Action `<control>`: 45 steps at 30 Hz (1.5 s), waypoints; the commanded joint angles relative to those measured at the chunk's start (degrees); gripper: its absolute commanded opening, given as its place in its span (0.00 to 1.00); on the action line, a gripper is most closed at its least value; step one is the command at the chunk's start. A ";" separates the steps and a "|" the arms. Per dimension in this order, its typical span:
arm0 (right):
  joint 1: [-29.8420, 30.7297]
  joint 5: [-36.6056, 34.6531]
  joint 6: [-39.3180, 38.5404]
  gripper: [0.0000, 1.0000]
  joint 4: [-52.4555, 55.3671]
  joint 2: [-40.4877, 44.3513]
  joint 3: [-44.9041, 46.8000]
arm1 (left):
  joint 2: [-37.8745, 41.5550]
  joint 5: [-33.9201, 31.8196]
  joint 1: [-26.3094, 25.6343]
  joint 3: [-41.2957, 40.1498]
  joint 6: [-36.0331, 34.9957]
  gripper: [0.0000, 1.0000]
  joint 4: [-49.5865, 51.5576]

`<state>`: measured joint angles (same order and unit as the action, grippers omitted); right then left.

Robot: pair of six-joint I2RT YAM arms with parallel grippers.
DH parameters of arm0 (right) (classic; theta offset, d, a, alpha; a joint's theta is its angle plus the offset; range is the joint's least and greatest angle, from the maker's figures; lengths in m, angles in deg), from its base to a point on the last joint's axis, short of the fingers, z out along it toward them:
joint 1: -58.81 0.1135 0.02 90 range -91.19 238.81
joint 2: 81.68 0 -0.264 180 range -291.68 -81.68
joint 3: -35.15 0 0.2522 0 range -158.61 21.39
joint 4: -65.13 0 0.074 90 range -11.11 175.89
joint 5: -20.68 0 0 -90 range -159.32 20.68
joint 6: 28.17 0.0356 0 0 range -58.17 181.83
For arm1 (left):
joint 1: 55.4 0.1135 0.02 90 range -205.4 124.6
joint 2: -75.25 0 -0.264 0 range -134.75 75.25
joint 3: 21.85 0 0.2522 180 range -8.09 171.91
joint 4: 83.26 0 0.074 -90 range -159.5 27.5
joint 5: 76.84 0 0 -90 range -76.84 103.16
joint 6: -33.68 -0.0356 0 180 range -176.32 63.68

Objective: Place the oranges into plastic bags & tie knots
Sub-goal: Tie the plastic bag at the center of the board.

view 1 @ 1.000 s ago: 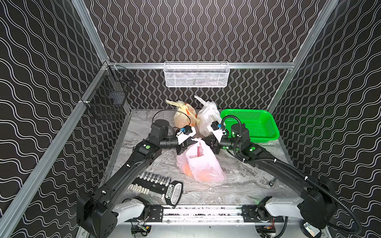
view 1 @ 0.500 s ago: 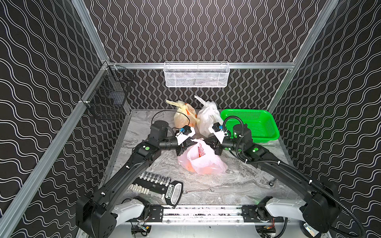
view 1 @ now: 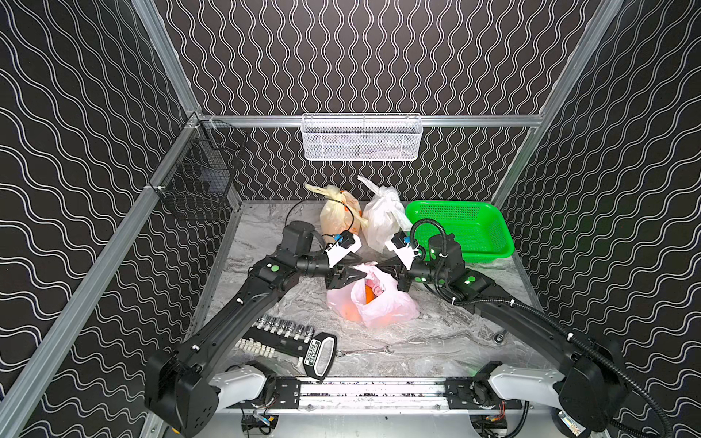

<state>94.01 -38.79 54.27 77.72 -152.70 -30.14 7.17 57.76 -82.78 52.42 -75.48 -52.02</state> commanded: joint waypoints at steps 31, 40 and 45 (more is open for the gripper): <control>-0.04 -1.34 -0.96 0.00 0.21 1.15 0.73 | 13.91 -13.16 0.35 -6.90 2.22 0.48 7.15; -0.04 -2.47 -0.72 0.00 0.73 1.01 0.03 | 14.43 -13.47 0.32 -7.36 1.49 0.15 7.86; -0.04 -8.02 1.79 0.00 -2.13 3.11 1.59 | 14.84 -13.34 0.39 -6.60 0.13 0.00 10.13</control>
<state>93.95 -43.08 53.95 78.33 -150.65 -29.24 21.60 43.66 -82.63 45.20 -73.69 -43.02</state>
